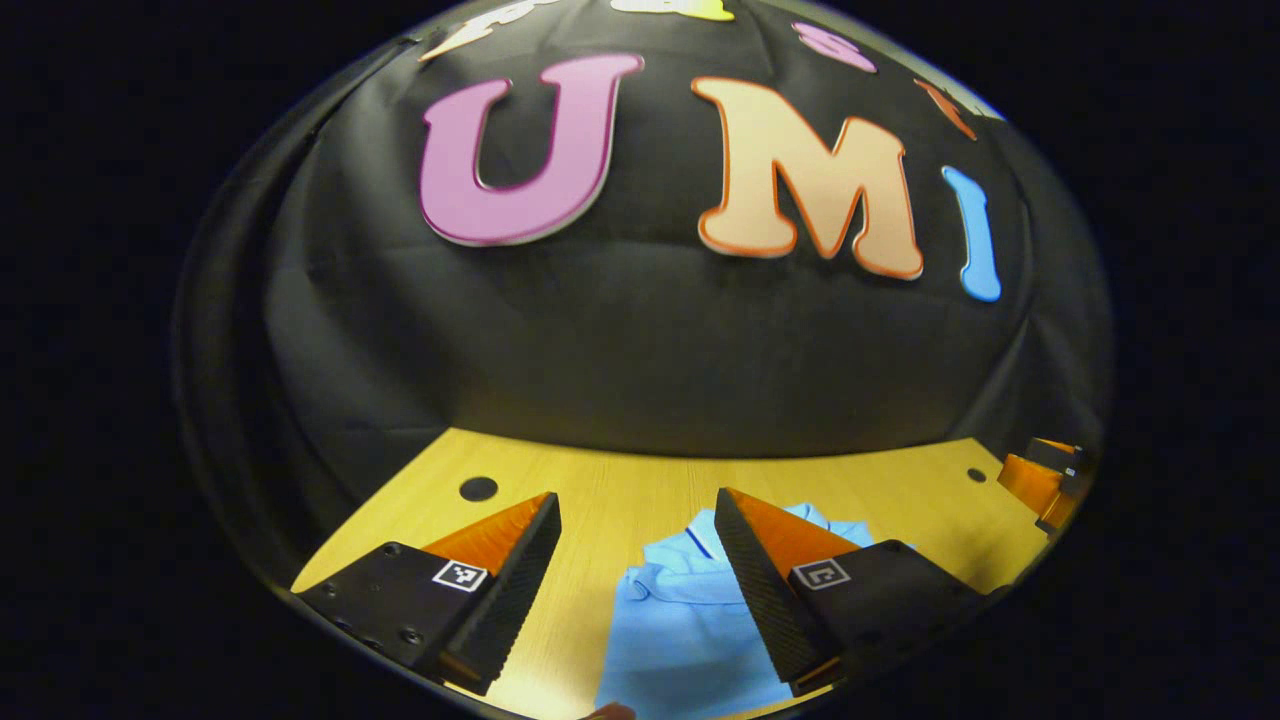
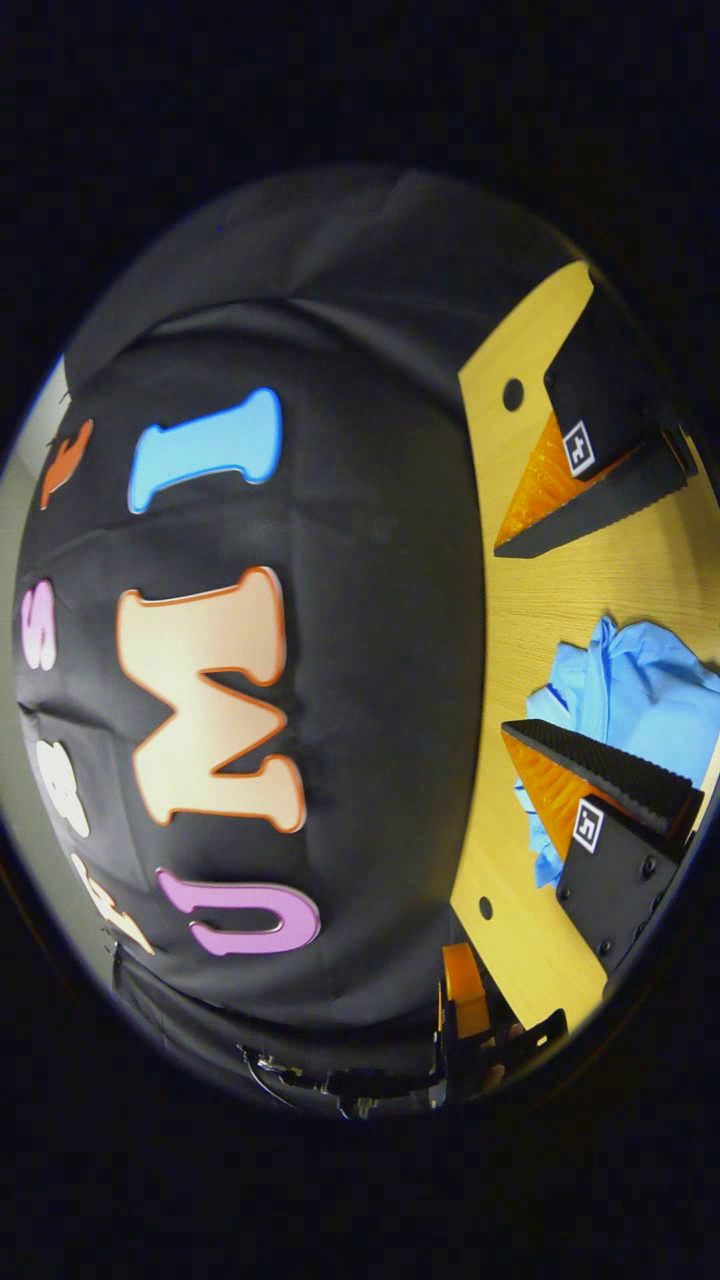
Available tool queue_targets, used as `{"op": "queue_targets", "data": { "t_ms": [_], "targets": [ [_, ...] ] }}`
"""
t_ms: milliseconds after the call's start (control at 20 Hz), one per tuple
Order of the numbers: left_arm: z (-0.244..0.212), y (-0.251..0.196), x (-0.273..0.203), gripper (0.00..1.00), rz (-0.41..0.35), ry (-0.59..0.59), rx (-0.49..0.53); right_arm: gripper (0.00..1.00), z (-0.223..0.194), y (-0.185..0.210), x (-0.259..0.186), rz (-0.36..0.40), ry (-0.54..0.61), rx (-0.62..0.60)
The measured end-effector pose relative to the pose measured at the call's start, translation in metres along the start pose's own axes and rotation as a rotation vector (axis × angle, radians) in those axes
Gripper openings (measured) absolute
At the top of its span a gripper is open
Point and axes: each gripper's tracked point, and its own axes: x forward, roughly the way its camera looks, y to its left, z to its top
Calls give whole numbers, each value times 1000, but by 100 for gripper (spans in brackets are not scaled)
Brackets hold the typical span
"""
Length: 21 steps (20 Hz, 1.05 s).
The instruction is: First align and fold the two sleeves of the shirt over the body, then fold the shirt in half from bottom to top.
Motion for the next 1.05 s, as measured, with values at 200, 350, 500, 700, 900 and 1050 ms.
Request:
{"op": "queue_targets", "data": {
  "t_ms": [200, 350, 500, 700, 900, 1050],
  "targets": [
    [54, 7, -92, 94, -23, -137, 60, 99, 56, 14, -90, -24, -139, -20],
    [73, 10, -154, 93, -44, -202, 70, 99, 82, 30, -154, -31, -205, -15],
    [83, 17, -211, 93, -58, -246, 73, 99, 91, 45, -214, -45, -238, -31],
    [82, 28, -270, 93, -73, -270, 90, 99, 93, 61, -270, -69, -269, -52],
    [84, 38, -292, 93, -60, -282, 78, 100, 105, 69, -293, -69, -291, -54],
    [89, 38, -301, 94, -67, -295, 64, 100, 110, 74, -298, -72, -298, -46]
  ]
}}
